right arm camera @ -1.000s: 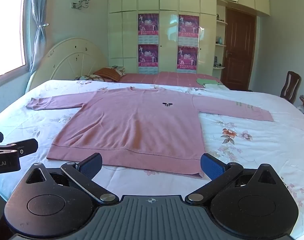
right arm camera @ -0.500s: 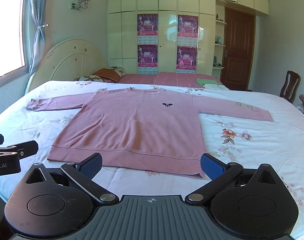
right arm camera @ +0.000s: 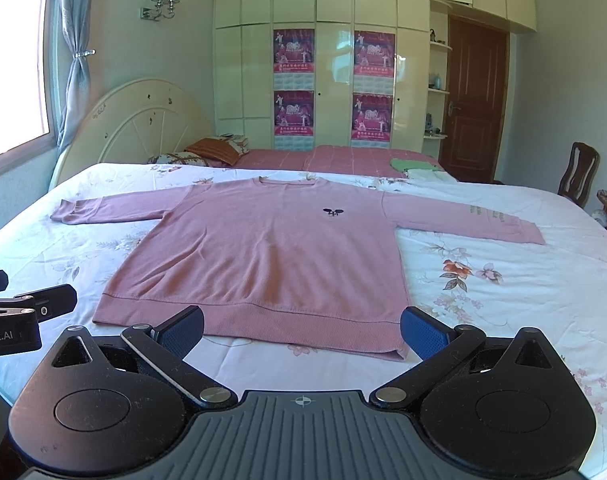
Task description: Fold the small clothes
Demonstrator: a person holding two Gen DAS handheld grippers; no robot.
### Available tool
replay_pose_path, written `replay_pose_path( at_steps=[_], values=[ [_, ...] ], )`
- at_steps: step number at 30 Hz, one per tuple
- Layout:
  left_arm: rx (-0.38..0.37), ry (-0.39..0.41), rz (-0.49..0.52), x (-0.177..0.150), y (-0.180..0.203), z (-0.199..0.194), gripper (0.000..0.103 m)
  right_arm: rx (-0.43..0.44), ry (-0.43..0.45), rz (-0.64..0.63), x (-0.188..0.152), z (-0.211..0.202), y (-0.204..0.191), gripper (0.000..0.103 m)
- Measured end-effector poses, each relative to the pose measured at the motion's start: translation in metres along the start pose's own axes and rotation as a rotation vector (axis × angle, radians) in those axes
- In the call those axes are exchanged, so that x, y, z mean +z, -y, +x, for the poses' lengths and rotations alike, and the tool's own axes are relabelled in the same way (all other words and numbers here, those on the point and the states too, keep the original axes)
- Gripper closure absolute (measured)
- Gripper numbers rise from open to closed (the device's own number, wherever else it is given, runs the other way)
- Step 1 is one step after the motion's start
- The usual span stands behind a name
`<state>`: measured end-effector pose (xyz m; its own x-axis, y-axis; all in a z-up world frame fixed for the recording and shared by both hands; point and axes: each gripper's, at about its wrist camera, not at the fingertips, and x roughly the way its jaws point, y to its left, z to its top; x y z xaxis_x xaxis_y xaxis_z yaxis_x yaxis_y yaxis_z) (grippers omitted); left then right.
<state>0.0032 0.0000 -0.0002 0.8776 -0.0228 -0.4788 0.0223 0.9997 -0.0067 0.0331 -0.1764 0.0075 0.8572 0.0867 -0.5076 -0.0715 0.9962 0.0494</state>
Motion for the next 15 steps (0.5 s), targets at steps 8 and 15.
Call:
replay_pose_path(
  at_steps=[8, 15],
  values=[
    [0.002, 0.002, -0.001, 0.0017, -0.0011, -0.0011, 0.000, 0.001, 0.001, 0.001, 0.0000, 0.0006, 0.0000, 0.000],
    [0.006, 0.003, 0.000, 0.0022, -0.0002, -0.0005, 0.000, 0.001, 0.001, 0.001, 0.0008, -0.0001, 0.0006, 0.000]
  ],
)
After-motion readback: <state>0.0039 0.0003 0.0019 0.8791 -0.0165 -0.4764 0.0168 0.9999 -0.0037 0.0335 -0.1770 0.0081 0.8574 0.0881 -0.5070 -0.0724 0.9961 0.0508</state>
